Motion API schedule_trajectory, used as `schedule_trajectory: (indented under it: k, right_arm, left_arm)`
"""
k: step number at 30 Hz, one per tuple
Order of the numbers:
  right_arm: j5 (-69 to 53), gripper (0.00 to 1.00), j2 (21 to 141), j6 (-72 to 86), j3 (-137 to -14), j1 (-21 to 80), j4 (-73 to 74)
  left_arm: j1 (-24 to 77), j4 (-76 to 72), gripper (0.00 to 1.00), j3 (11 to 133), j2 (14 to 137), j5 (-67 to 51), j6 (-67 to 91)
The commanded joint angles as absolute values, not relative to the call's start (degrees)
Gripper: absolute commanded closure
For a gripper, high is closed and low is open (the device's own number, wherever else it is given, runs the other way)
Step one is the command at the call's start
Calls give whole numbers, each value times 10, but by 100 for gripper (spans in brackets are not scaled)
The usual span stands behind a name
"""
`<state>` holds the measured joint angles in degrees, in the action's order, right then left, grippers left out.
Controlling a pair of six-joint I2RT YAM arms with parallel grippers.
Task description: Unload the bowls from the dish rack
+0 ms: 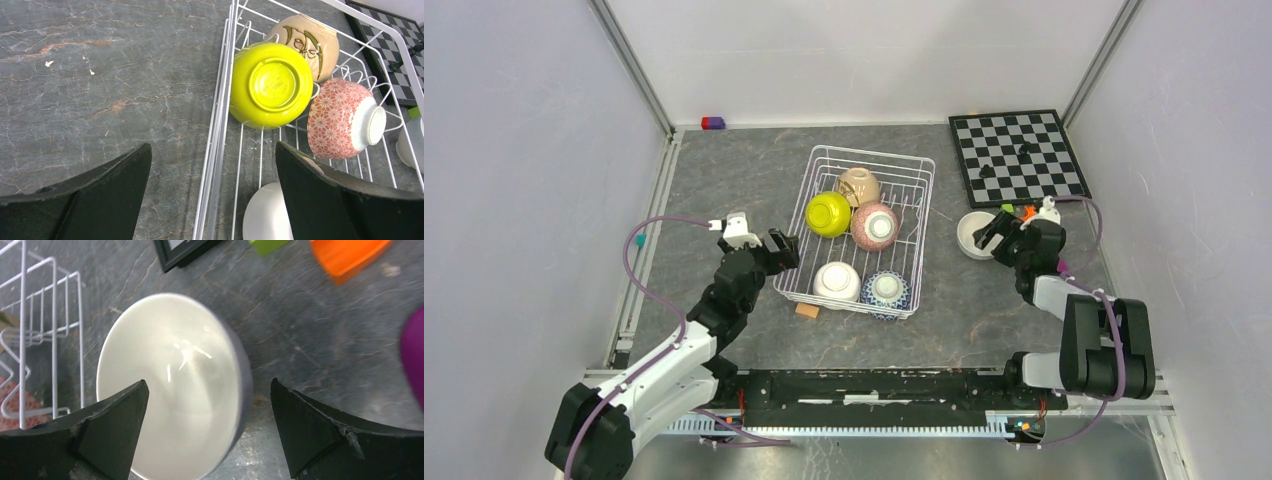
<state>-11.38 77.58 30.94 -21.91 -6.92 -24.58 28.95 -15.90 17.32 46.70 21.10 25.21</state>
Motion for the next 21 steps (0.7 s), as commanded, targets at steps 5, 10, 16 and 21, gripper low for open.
schedule_trajectory:
  k: [5, 10, 16, 21]
  right_arm:
    - [72, 2, 705, 290, -297, -72, -105]
    - [106, 2, 643, 280, -309, -71, -78]
    - [17, 2, 593, 264, -341, -71, -78]
    - [-61, 2, 587, 268, -385, -66, -63]
  left_arm:
    - [287, -168, 1, 175, 459, 244, 248]
    - [287, -169, 1, 172, 464, 262, 257]
    - [287, -174, 2, 176, 477, 258, 258]
    - [287, -174, 2, 173, 474, 257, 252]
